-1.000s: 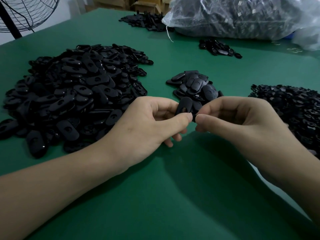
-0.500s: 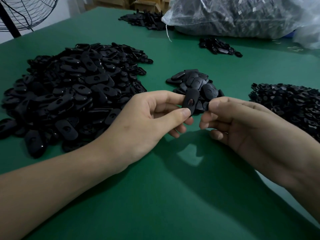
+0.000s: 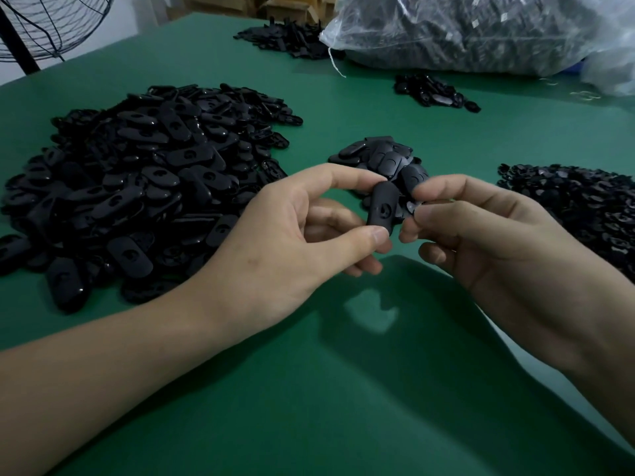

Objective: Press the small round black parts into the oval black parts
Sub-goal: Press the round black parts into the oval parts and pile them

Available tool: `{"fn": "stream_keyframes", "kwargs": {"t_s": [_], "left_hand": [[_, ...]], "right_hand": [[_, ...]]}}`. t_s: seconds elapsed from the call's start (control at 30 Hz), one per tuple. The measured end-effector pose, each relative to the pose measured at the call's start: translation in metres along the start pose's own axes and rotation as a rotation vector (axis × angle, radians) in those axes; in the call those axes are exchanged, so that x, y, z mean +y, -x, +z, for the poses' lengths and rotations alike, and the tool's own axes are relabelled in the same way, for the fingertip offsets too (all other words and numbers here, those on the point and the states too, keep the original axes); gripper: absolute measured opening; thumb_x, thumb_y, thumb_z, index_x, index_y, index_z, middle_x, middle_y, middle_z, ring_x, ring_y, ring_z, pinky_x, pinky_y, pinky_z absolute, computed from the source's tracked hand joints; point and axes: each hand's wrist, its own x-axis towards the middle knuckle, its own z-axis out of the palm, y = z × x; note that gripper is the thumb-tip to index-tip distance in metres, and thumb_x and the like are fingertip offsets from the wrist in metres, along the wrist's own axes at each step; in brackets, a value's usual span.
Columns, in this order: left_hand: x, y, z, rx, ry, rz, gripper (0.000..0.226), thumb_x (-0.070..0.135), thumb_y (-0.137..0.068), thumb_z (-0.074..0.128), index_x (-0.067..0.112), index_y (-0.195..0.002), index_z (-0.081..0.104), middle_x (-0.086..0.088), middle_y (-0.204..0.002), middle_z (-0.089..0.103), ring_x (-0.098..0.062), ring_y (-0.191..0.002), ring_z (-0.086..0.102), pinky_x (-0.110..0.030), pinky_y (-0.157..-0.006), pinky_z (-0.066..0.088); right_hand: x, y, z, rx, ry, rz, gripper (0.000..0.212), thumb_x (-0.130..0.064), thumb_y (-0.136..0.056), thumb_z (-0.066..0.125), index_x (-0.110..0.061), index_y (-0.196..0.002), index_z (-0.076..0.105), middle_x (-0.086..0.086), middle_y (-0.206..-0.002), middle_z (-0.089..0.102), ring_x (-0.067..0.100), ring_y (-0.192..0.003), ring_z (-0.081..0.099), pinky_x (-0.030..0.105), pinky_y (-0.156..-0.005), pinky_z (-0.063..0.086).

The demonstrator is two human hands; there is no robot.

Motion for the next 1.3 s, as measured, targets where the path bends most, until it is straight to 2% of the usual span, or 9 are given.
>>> {"fn": "stream_keyframes", "kwargs": {"t_s": [0.13, 0.27, 0.53, 0.67, 0.87, 0.93, 1.07, 1.2, 1.3], "left_hand": [[-0.0001, 0.0002, -0.0004, 0.007, 0.005, -0.004, 0.035, 0.006, -0.091, 0.074, 0.02, -0.122, 0.065, -0.003, -0.084, 0.079, -0.019, -0.075, 0.078, -0.023, -0.071, 0.06], [0.0009, 0.0013, -0.0004, 0.013, 0.007, -0.01, 0.033, 0.006, -0.092, 0.073, 0.019, -0.122, 0.065, -0.003, -0.086, 0.08, -0.017, -0.076, 0.078, -0.022, -0.072, 0.06], [0.0025, 0.001, 0.0003, 0.043, -0.002, -0.033, 0.031, 0.007, -0.091, 0.075, 0.016, -0.118, 0.064, -0.006, -0.082, 0.079, -0.019, -0.074, 0.078, -0.024, -0.071, 0.061], [0.0011, 0.0018, -0.0004, 0.064, -0.013, -0.034, 0.027, 0.008, -0.089, 0.076, 0.016, -0.113, 0.067, -0.006, -0.082, 0.079, -0.019, -0.073, 0.079, -0.025, -0.071, 0.062], [-0.0026, 0.0006, -0.0029, 0.102, -0.01, -0.023, 0.025, 0.008, -0.087, 0.079, 0.017, -0.11, 0.075, -0.004, -0.085, 0.08, -0.018, -0.077, 0.079, -0.022, -0.075, 0.061], [-0.004, 0.0, -0.0035, 0.11, -0.023, -0.018, 0.023, 0.007, -0.086, 0.08, 0.018, -0.106, 0.077, -0.002, -0.086, 0.08, -0.018, -0.08, 0.079, -0.024, -0.078, 0.061], [-0.0055, 0.0, -0.0032, 0.119, -0.05, -0.017, 0.014, 0.006, -0.085, 0.081, 0.018, -0.094, 0.08, 0.0, -0.085, 0.08, -0.016, -0.079, 0.079, -0.022, -0.076, 0.06], [-0.0051, 0.0004, -0.0025, 0.126, -0.047, -0.042, 0.012, 0.008, -0.083, 0.083, 0.014, -0.093, 0.08, -0.001, -0.081, 0.08, -0.016, -0.075, 0.078, -0.021, -0.073, 0.06], [-0.0047, 0.0007, -0.0016, 0.131, -0.048, -0.055, 0.012, 0.009, -0.082, 0.083, 0.012, -0.093, 0.08, -0.003, -0.079, 0.08, -0.015, -0.073, 0.078, -0.022, -0.072, 0.061]], "right_hand": [[-0.0011, -0.0001, -0.0007, -0.014, 0.031, -0.001, 0.036, -0.022, -0.058, 0.079, -0.016, -0.093, 0.082, 0.009, -0.081, 0.074, 0.012, -0.074, 0.067, 0.017, -0.057, 0.046], [-0.0025, -0.0002, -0.0013, 0.007, 0.046, -0.019, 0.033, -0.024, -0.056, 0.081, -0.016, -0.088, 0.083, 0.01, -0.081, 0.076, 0.013, -0.076, 0.07, 0.017, -0.058, 0.048], [-0.0029, 0.0016, 0.0017, 0.018, 0.06, -0.012, 0.026, -0.025, -0.057, 0.081, -0.017, -0.082, 0.078, 0.013, -0.086, 0.078, 0.016, -0.079, 0.074, 0.017, -0.058, 0.05], [-0.0044, 0.0029, 0.0027, 0.028, 0.105, -0.024, 0.031, -0.028, -0.062, 0.08, -0.014, -0.088, 0.073, 0.015, -0.09, 0.078, 0.018, -0.082, 0.075, 0.018, -0.06, 0.051], [-0.0049, 0.0049, 0.0049, 0.073, 0.234, -0.033, 0.028, -0.035, -0.06, 0.079, -0.018, -0.083, 0.077, 0.008, -0.089, 0.079, 0.015, -0.078, 0.073, 0.033, -0.07, 0.042], [-0.0039, 0.0051, 0.0057, 0.084, 0.258, -0.041, 0.028, -0.035, -0.059, 0.079, -0.019, -0.082, 0.079, 0.003, -0.083, 0.077, 0.011, -0.073, 0.068, 0.032, -0.069, 0.041], [-0.0014, 0.0049, 0.0066, 0.097, 0.274, -0.045, 0.028, -0.035, -0.06, 0.079, -0.018, -0.082, 0.08, 0.003, -0.071, 0.07, 0.005, -0.063, 0.058, 0.024, -0.062, 0.04], [0.0012, 0.0045, 0.0069, 0.102, 0.273, -0.071, 0.023, -0.029, -0.063, 0.079, -0.014, -0.082, 0.079, 0.002, -0.068, 0.069, 0.002, -0.058, 0.057, 0.013, -0.055, 0.043], [0.0031, 0.0047, 0.0068, 0.107, 0.293, -0.105, 0.021, -0.025, -0.066, 0.078, -0.012, -0.083, 0.078, 0.001, -0.067, 0.07, 0.004, -0.06, 0.059, 0.011, -0.056, 0.045]]}}
